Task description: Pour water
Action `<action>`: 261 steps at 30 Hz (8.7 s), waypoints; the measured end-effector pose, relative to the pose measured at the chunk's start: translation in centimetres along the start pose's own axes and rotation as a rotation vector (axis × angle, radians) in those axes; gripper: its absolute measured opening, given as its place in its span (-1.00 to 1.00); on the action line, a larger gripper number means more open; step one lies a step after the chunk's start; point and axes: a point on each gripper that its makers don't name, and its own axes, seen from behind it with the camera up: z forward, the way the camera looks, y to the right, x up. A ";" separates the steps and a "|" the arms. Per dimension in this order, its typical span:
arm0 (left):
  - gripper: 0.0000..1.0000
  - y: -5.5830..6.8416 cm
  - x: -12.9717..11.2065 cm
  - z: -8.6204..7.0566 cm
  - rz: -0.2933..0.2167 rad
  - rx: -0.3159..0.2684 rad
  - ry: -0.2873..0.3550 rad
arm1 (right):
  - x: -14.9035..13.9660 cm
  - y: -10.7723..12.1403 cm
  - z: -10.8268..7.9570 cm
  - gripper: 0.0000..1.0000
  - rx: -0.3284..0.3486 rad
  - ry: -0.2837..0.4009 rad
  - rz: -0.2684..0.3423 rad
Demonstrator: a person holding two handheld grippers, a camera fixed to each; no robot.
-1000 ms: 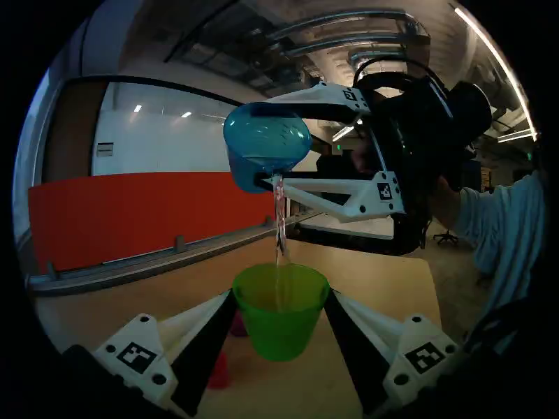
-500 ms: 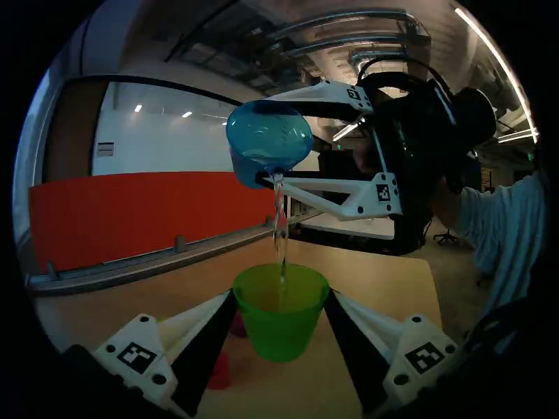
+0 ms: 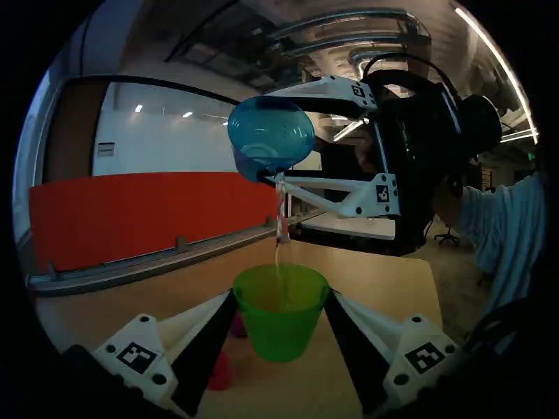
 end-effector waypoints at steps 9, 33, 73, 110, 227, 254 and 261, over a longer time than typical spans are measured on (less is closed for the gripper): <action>0.75 0.0 0.2 -0.1 -0.001 0.000 0.002 | 0.0 0.4 0.0 0.83 -0.005 -0.003 -0.046; 0.75 -0.2 0.5 -0.2 -0.011 0.008 0.009 | 0.6 1.7 0.4 0.83 -0.033 -0.011 -0.177; 0.75 -0.1 1.2 0.3 0.000 0.010 0.017 | 2.4 2.1 0.7 0.83 -0.063 -0.005 -0.324; 0.75 -1.3 2.3 -0.7 0.015 0.061 0.029 | 1.0 -3.0 -4.0 0.83 -0.046 0.006 1.041; 0.76 -9.8 -18.6 -6.1 -0.033 0.186 -0.512 | -9.7 -29.6 -10.2 0.85 0.340 -0.321 1.279; 1.00 -10.0 -19.7 -6.8 -0.063 0.190 -0.520 | -9.9 -30.9 -10.0 0.85 0.353 -0.351 1.270; 1.00 -9.6 -19.3 -7.5 -0.077 0.187 -0.512 | -10.2 -32.2 -10.2 0.85 0.366 -0.372 1.262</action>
